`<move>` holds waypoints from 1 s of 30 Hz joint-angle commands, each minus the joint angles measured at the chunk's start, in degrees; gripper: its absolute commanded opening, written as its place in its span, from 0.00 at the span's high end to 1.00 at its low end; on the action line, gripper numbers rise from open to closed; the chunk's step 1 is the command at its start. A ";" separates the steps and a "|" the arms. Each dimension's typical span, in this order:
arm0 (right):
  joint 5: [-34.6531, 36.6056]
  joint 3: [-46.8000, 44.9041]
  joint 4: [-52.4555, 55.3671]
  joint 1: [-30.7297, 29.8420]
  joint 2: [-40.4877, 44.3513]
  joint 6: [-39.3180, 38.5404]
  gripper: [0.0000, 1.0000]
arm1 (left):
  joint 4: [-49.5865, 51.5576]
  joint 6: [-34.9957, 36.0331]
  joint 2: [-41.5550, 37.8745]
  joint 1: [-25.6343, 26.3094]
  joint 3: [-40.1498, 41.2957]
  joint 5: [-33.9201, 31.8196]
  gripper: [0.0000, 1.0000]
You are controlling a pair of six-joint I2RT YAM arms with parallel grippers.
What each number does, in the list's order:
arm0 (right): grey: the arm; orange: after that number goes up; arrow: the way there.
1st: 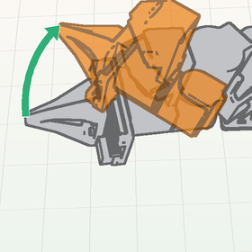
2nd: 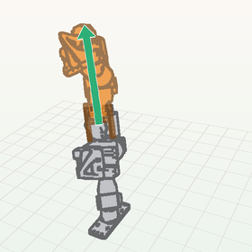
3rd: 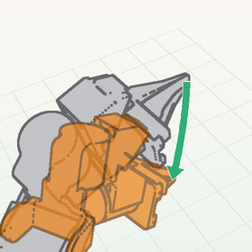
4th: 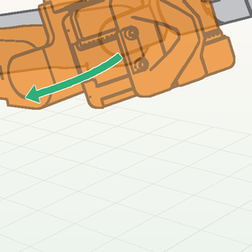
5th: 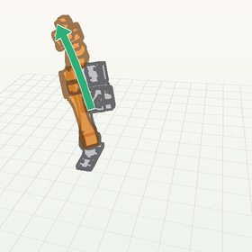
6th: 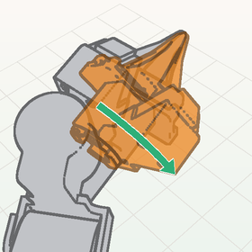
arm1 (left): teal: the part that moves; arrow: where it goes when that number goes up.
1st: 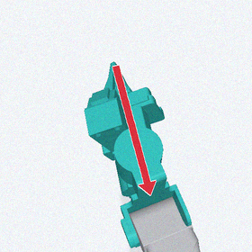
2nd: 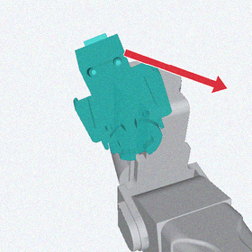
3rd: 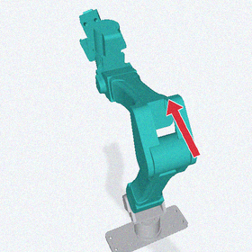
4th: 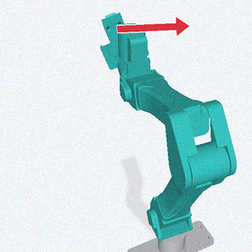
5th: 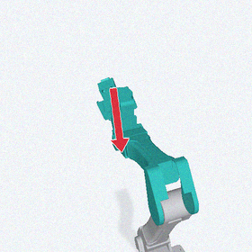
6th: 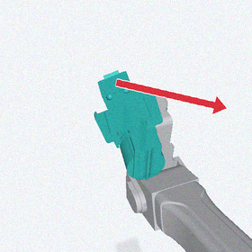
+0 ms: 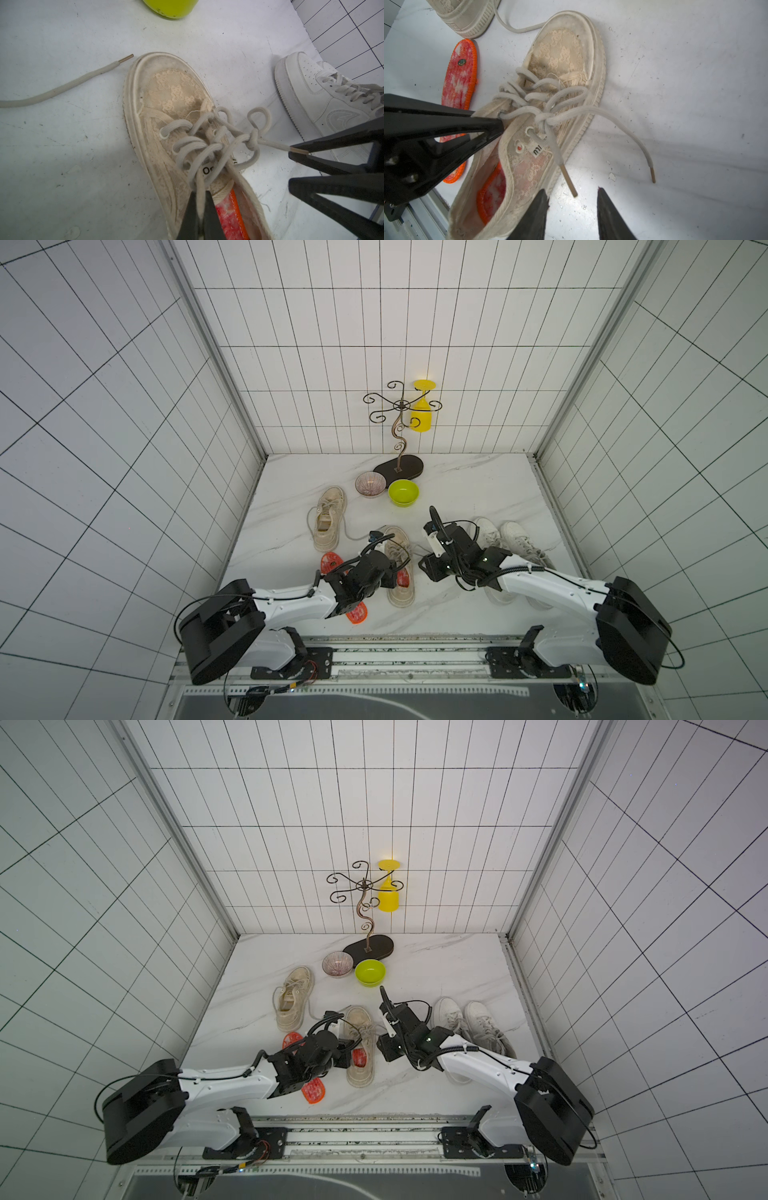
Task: Remove the insole from the shoe
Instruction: Untie the shoelace on the shoe.
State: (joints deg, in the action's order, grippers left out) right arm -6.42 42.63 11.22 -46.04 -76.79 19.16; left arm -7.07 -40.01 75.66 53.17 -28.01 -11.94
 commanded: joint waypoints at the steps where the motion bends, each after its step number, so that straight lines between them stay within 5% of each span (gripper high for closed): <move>1: 0.53 6.22 -1.97 -0.72 -0.91 -0.80 0.63 | -2.33 0.20 -0.51 0.09 0.41 -0.38 1.00; 8: 0.74 7.53 -3.05 -1.20 -3.14 -1.31 0.70 | -2.49 0.27 -0.52 0.09 0.50 -0.19 1.00; 18: 3.79 7.69 -1.93 -1.90 -2.31 -1.93 0.99 | -0.70 -0.91 -1.03 -0.06 0.46 -2.47 1.00; 30: 8.42 2.11 2.79 -0.75 6.78 0.86 1.00 | 3.64 -4.01 -2.39 -2.54 1.07 -6.07 1.00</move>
State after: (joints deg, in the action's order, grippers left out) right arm -0.14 44.69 11.25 -47.22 -73.12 18.68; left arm -4.91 -42.50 74.63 51.09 -27.70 -14.87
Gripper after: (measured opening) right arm 0.048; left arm 0.048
